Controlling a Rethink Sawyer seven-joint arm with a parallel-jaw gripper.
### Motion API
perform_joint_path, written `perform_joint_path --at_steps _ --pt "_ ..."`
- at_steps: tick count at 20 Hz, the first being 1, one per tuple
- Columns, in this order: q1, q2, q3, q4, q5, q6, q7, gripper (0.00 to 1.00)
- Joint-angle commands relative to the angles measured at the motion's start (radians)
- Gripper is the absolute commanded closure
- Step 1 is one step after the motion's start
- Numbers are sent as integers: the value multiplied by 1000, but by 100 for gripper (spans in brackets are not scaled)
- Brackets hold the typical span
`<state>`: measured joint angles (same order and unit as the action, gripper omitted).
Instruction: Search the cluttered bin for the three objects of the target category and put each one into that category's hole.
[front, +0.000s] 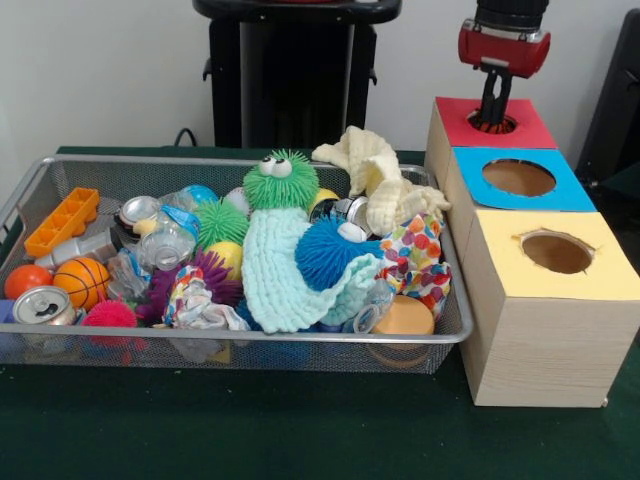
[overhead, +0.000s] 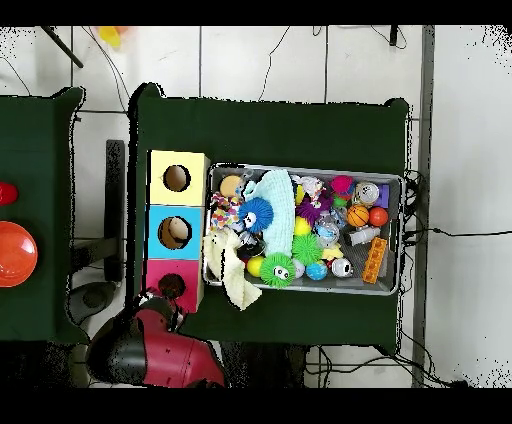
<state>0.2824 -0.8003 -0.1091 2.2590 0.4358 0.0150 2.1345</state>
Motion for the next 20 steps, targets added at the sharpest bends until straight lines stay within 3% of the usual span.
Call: perform_joint_path --at_steps 1,6,11,20 --pt "0 16 92 -6 31 13 216 100" --pt "49 12 18 -29 36 15 204 100" --pt "67 -24 -42 -45 27 79 177 100" --pt "-44 142 24 -106 -23 -108 154 100"
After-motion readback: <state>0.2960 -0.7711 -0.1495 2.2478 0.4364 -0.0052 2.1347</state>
